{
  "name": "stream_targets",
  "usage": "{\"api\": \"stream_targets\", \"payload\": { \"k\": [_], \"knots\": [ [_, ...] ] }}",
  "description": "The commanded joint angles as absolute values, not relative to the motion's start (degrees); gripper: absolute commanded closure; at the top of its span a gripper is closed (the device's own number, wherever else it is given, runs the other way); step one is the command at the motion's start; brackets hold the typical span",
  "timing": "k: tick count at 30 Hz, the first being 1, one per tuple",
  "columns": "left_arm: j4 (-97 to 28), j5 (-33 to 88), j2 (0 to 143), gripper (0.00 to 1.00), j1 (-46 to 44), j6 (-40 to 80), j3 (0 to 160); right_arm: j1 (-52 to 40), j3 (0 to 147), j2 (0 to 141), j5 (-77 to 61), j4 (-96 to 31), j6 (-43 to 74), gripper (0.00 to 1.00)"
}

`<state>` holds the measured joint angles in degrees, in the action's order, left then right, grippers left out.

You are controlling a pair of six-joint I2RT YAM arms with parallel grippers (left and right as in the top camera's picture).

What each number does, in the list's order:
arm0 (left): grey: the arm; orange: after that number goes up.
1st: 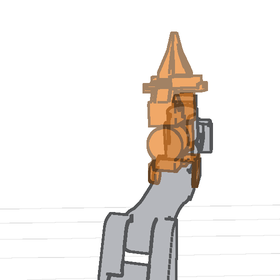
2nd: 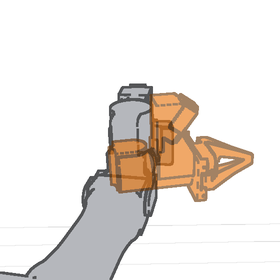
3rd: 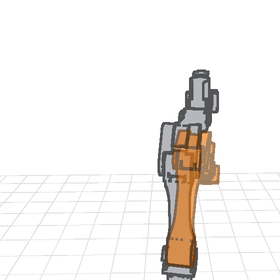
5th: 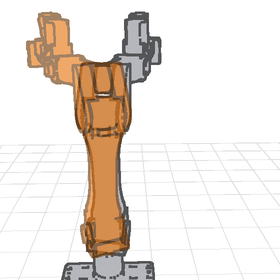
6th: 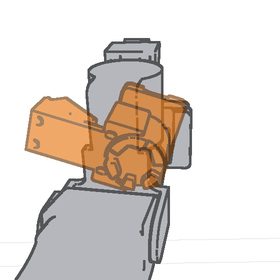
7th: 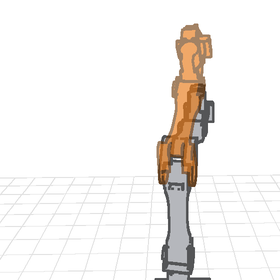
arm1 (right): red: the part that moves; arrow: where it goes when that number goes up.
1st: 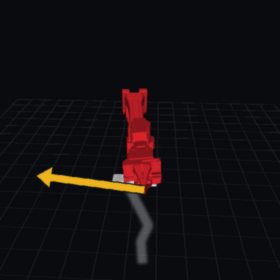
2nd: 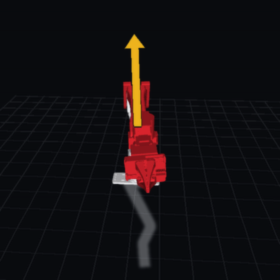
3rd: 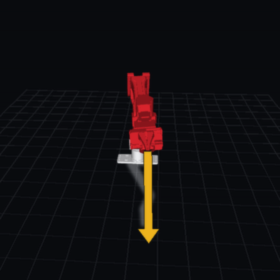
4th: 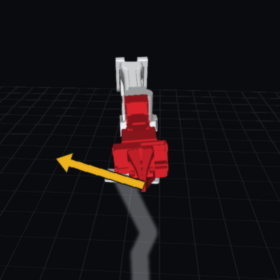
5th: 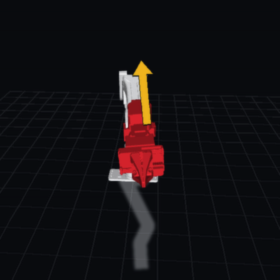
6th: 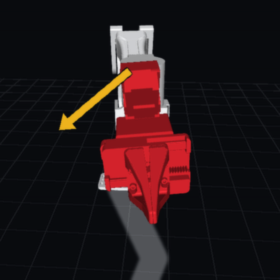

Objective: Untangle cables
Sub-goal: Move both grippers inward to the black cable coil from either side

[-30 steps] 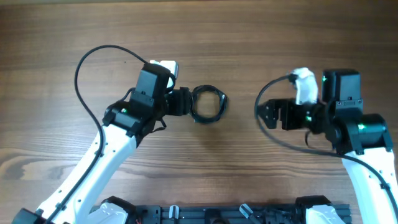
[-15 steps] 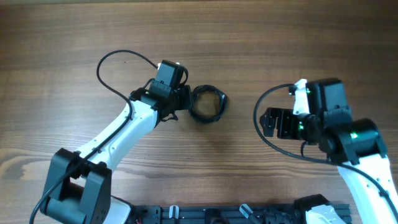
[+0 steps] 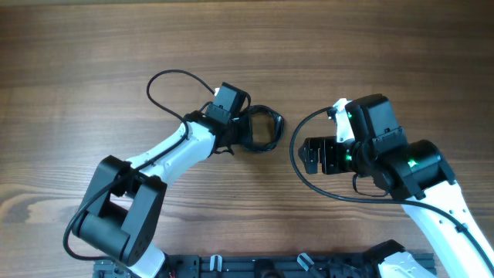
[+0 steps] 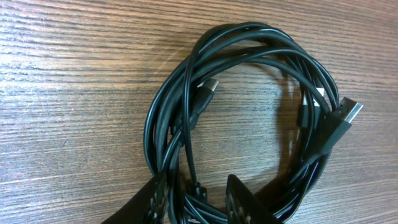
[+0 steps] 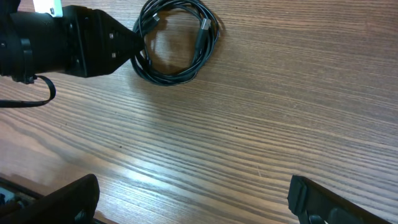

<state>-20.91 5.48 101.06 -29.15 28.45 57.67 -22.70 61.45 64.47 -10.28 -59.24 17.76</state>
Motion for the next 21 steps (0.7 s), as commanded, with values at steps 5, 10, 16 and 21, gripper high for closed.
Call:
{"api": "stream_targets", "payload": {
  "k": [5, 10, 16, 21],
  "knots": [
    [-21.1, 4.9, 102.0, 0.67, -29.4, 32.4, 58.1, -22.9, 62.3, 64.7, -10.6, -58.9, 18.3, 0.00],
    [-22.2, 2.5, 102.1, 0.69, -29.4, 35.7, 58.1, -22.9, 62.3, 64.7, -10.6, -58.5, 18.2, 0.00],
    [-22.7, 1.8, 102.2, 0.69, -29.4, 36.5, 58.0, -22.9, 62.3, 65.2, -10.6, -58.1, 18.2, 0.00],
    [-21.0, 1.8, 103.9, 0.72, -29.4, 36.5, 58.0, -22.9, 62.3, 67.3, -10.7, -58.3, 18.2, 0.00]
  ]
}}
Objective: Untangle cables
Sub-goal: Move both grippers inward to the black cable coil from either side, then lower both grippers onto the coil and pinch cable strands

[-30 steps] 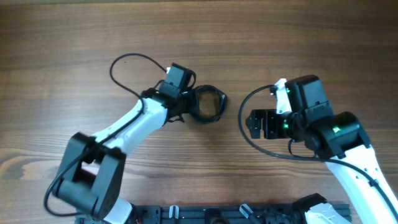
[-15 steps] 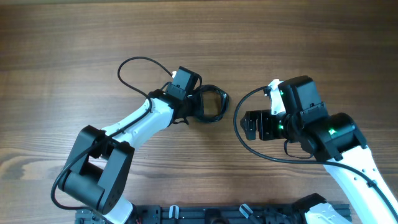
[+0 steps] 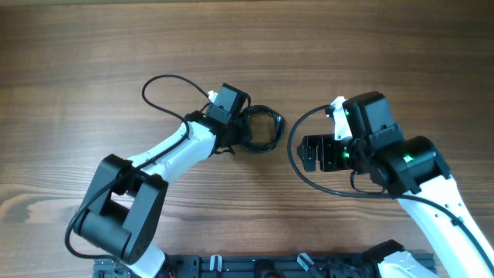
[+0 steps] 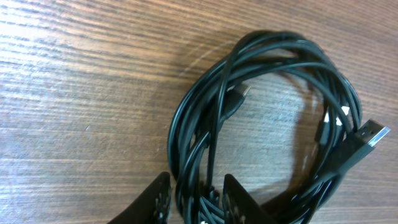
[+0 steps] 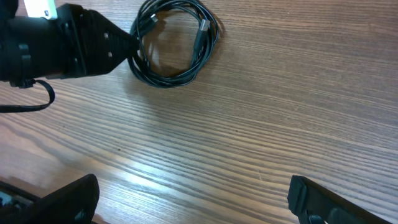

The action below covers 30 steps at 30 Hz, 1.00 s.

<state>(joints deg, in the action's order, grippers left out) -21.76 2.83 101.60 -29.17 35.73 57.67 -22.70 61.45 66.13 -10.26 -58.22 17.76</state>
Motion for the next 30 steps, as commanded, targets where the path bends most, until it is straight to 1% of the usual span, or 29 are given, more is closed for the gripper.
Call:
{"api": "stream_targets", "payload": {
  "k": [1, 3, 4, 6, 13, 14, 15, 16, 18, 19, 20, 21, 22, 25, 26, 27, 28, 29, 30],
  "knots": [
    [-20.9, 1.8, 104.9, 0.73, -29.4, 36.5, 58.0, -22.9, 62.3, 67.6, -10.6, -58.3, 18.3, 0.00],
    [-20.9, 1.9, 106.1, 0.75, -29.4, 36.6, 58.0, -22.9, 62.3, 67.6, -10.6, -58.0, 18.2, 0.00],
    [-20.9, 1.9, 106.1, 0.78, -29.4, 36.6, 58.0, -22.9, 62.3, 67.7, -10.6, -57.9, 18.2, 0.01],
    [-21.0, 2.3, 106.1, 0.96, -29.4, 36.5, 58.0, -22.9, 62.3, 67.7, -10.6, -57.5, 18.2, 0.00],
    [-20.9, 5.8, 104.3, 0.96, -29.4, 34.8, 58.1, -22.9, 62.3, 69.1, -10.4, -56.6, 18.1, 0.00],
    [-20.8, 5.7, 103.7, 0.93, -29.4, 34.8, 58.1, -22.9, 62.3, 69.9, -10.4, -56.6, 18.1, 0.00],
    [-20.5, 5.7, 103.4, 0.67, -29.3, 34.8, 58.1, -22.9, 62.3, 70.8, -10.5, -56.6, 18.1, 0.00],
    [-20.5, 5.7, 103.2, 0.49, -29.3, 34.8, 58.1, -22.9, 62.3, 71.8, -10.7, -56.7, 18.2, 0.00],
    [-20.5, 5.7, 103.2, 0.49, -29.3, 34.8, 58.1, -22.9, 62.3, 72.8, -10.7, -56.9, 18.2, 0.00],
    [-20.3, 5.5, 103.2, 0.47, -29.3, 34.8, 58.1, -22.9, 62.3, 72.9, -10.7, -56.9, 18.2, 0.00],
    [-20.3, 5.2, 103.2, 0.58, -29.3, 34.8, 58.1, -22.9, 62.3, 72.9, -10.7, -56.8, 18.2, 0.00],
    [-20.3, 5.1, 103.2, 0.81, -29.3, 34.8, 58.1, -22.9, 62.3, 72.9, -10.6, -56.8, 18.2, 0.00],
    [-20.3, 4.8, 103.2, 0.96, -29.3, 34.8, 58.1, -22.9, 62.3, 72.9, -10.7, -56.8, 18.1, 0.00],
    [-20.3, 1.9, 103.2, 0.96, -29.3, 34.8, 58.1, -22.9, 62.3, 72.9, -10.6, -56.8, 18.2, 0.00],
    [-20.3, 1.4, 102.9, 0.93, -29.3, 34.8, 58.1, -22.9, 62.3, 72.9, -10.6, -56.8, 18.2, 0.00],
    [-20.3, 1.4, 102.7, 0.82, -29.3, 34.8, 58.1, -22.9, 62.3, 72.9, -10.6, -56.8, 18.1, 0.00],
    [-20.3, 1.4, 102.5, 0.50, -29.3, 34.7, 58.1, -22.9, 62.3, 72.9, -10.6, -56.8, 18.1, 0.00],
    [-20.3, 0.9, 102.4, 0.40, -29.3, 34.8, 58.1, -22.9, 62.3, 72.9, -10.6, -56.8, 18.1, 0.00],
    [-20.3, 0.1, 102.3, 0.53, -29.3, 34.8, 58.1, -22.9, 62.3, 72.9, -10.6, -56.8, 18.1, 0.00]
  ]
}}
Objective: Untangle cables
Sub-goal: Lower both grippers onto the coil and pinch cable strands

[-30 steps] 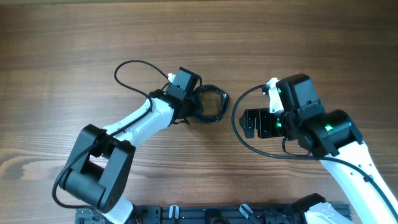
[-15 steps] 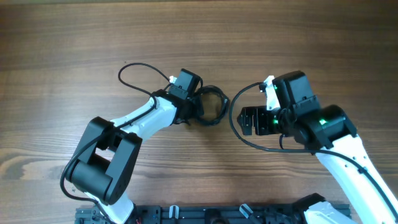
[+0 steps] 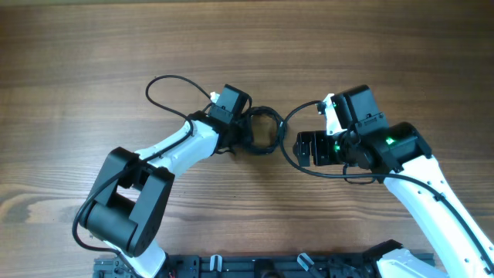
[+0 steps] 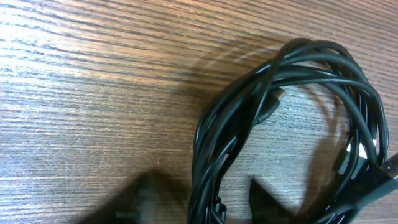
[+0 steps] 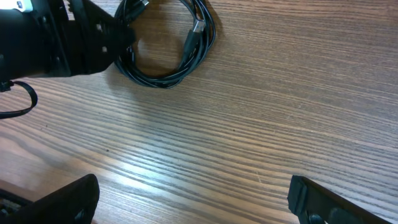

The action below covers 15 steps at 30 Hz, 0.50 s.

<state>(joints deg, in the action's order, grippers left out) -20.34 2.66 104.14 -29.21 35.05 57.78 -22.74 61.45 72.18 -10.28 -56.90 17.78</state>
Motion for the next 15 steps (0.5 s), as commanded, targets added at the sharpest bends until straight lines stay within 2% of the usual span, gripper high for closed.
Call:
{"api": "stream_targets", "payload": {
  "k": [1, 2, 3, 7, 10, 13, 15],
  "knots": [
    [-20.3, -0.1, 102.3, 0.80, -29.3, 34.8, 58.1, -22.9, 62.3, 72.9, -10.6, -56.8, 18.2, 0.00],
    [-20.3, -0.1, 102.3, 0.96, -29.3, 34.7, 58.1, -22.9, 62.3, 72.9, -10.6, -56.8, 18.2, 0.00],
    [-20.3, -0.4, 102.3, 0.96, -29.3, 34.8, 58.1, -22.9, 62.3, 72.9, -10.6, -56.8, 18.1, 0.00],
    [-20.3, -3.1, 99.9, 0.96, -29.3, 33.8, 58.2, -22.9, 62.3, 72.9, -10.6, -56.7, 18.1, 0.00],
    [-20.8, -2.8, 92.1, 0.96, -29.4, 32.8, 58.2, -22.9, 62.3, 72.9, -10.6, -56.5, 18.1, 0.00],
    [-21.1, 0.0, 84.8, 0.96, -29.4, 26.6, 58.2, -22.9, 62.2, 72.9, -10.6, -56.5, 17.9, 0.00],
    [-22.0, 3.7, 81.1, 0.86, -29.4, 20.1, 58.2, -22.9, 62.2, 72.9, -10.9, -56.3, 14.9, 0.00]
  ]
}}
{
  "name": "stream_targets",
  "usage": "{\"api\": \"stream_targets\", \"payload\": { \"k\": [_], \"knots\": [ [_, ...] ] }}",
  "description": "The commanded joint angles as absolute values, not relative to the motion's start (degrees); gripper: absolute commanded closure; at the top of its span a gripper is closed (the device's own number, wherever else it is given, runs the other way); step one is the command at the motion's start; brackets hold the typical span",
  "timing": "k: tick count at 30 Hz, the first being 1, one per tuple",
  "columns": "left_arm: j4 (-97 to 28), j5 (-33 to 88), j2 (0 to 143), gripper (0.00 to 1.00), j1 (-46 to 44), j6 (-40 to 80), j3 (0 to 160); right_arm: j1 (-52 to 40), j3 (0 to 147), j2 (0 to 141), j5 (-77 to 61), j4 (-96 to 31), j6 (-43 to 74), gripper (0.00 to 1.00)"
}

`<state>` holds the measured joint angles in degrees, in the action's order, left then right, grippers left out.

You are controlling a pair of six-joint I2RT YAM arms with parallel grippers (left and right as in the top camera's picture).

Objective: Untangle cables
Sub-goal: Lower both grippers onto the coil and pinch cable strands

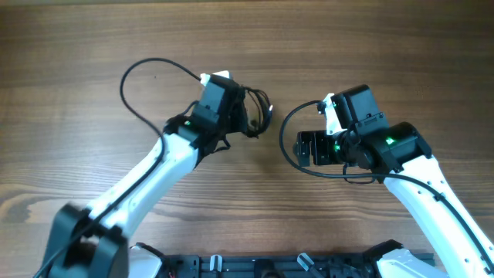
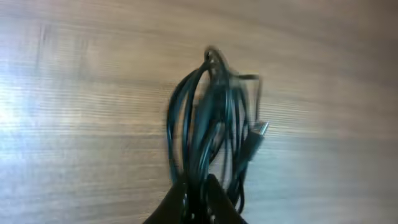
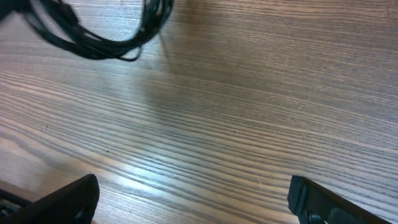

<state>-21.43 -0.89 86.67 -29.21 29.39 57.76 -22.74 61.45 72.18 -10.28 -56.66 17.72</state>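
A coil of black cables (image 1: pixel 259 110) hangs edge-on from my left gripper (image 1: pixel 241 116), off the wooden table (image 1: pixel 370 46). In the blurred left wrist view the cable coil (image 2: pixel 211 118) dangles with a plug end sticking out to the right, and the left gripper (image 2: pixel 198 190) is shut on its lower strands. My right gripper (image 1: pixel 309 148) stands open to the right of the coil, apart from it. Seen from the right wrist, the coil (image 3: pixel 99 34) is at the top left, far ahead of the wide-open right gripper (image 3: pixel 193 202).
The left arm's own black lead (image 1: pixel 147 73) loops out over the table to the left. The right arm's lead (image 1: pixel 289 150) curves round the right gripper. A dark rail (image 1: pixel 255 266) runs along the near table edge.
My left gripper has shut on the coil and raised it from the table. The coil lay flat and now hangs on edge. The left arm has swung left and up; the right arm has not moved.
The coil lay flat with my left gripper open astride its near strands, the right gripper open well to the right. The left jaws then stood narrower round the strands. The right gripper came closer to the coil. Now the left gripper holds the coil lifted.
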Motion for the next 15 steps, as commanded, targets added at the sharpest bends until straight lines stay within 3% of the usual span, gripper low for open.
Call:
{"api": "stream_targets", "payload": {
  "k": [1, 5, 10, 11, 13, 15],
  "knots": [
    [-22.2, 6.0, 80.0, 0.87, -29.4, 17.9, 58.2, -22.9, 62.2, 72.9, -11.1, -56.3, 13.7, 0.00],
    [-22.5, 18.6, 75.2, 0.96, -29.4, 4.7, 58.2, -22.9, 62.2, 72.9, -11.1, -55.0, 12.0, 0.00],
    [-27.7, -2.4, 75.2, 0.95, -29.3, 13.0, 58.1, -22.9, 62.2, 72.9, -12.1, -55.0, 12.0, 0.00],
    [-29.2, -5.9, 75.6, 0.92, -29.3, 15.1, 58.1, -22.9, 62.2, 72.9, -12.7, -55.0, 12.2, 0.00],
    [-31.4, -9.8, 77.0, 0.68, -29.3, 18.3, 58.1, -22.9, 62.2, 72.9, -13.5, -55.0, 12.7, 0.00],
    [-32.5, -11.1, 80.0, 0.55, -29.3, 21.4, 58.1, -22.9, 62.2, 72.9, -13.6, -54.8, 14.0, 0.00]
  ]
}}
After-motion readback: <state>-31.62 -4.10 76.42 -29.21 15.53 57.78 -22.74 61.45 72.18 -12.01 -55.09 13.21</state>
